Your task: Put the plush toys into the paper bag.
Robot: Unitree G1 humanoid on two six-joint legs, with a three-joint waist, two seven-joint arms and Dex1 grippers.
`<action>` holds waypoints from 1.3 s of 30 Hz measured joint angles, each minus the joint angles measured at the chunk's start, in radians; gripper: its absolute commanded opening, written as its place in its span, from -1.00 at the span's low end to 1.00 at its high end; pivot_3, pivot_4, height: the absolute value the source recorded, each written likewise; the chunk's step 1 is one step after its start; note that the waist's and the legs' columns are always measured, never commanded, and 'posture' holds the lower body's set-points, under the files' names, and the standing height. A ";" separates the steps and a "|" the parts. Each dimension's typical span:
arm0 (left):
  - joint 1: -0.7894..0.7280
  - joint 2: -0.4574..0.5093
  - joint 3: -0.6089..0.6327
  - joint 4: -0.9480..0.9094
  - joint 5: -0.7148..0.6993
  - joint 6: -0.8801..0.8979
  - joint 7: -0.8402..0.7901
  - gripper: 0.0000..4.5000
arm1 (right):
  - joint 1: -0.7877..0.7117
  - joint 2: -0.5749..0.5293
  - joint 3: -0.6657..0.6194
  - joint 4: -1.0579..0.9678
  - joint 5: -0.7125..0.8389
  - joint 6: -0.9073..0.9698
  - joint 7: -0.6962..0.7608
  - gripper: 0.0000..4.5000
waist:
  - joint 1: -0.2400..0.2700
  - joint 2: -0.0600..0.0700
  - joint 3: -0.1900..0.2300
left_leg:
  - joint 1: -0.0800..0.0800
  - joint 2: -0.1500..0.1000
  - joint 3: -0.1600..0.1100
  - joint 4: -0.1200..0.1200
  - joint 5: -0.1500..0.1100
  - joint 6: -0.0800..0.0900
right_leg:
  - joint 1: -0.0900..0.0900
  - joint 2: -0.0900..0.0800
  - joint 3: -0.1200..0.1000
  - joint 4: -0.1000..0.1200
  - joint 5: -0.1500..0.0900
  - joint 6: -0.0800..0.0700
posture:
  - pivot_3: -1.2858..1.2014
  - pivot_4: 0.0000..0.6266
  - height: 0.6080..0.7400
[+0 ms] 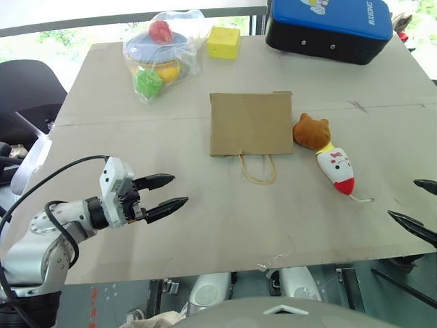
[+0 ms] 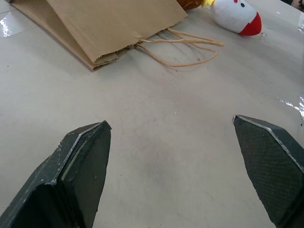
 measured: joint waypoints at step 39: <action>-0.815 -0.382 -0.575 0.701 0.376 -0.634 -0.162 -1.00 | 0.060 0.274 0.484 -0.573 -0.066 0.040 -0.653 -0.53 | -0.006 0.000 -0.001 | -0.006 -0.001 -0.002 0.007 0.000 0.000 | -0.003 0.003 0.000 0.001 0.003 0.005 | 0.03 -0.52 1.00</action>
